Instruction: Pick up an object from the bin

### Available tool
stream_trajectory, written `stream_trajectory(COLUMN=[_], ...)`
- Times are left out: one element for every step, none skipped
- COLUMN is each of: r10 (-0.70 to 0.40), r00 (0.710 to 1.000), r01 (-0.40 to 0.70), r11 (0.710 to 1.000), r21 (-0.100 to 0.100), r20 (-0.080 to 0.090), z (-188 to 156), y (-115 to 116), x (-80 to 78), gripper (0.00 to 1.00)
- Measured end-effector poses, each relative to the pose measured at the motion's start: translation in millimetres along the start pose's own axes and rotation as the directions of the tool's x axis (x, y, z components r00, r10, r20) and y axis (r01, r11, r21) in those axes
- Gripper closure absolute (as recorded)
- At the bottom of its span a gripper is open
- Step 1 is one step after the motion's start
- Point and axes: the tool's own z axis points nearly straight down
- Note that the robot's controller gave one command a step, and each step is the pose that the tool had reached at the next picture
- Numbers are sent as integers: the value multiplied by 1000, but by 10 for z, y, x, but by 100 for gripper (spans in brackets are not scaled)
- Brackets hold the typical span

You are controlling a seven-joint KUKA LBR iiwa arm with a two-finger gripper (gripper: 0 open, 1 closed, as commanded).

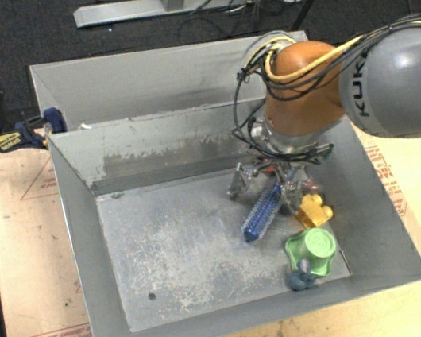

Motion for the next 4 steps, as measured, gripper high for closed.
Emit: stream_trajectory(r10=[4, 6, 10, 14], r00=[1000, 1000, 1000, 1000], r01=[-4, -6, -10, -14], r11=[1000, 1000, 1000, 1000], r21=[-5, -5, -5, 1], r20=[-6, -5, -7, -5], z=[-24, -21, -281, -1189], y=[-9, -8, -13, -35], x=[-21, -24, -38, -69], gripper=[0, 100, 100, 100])
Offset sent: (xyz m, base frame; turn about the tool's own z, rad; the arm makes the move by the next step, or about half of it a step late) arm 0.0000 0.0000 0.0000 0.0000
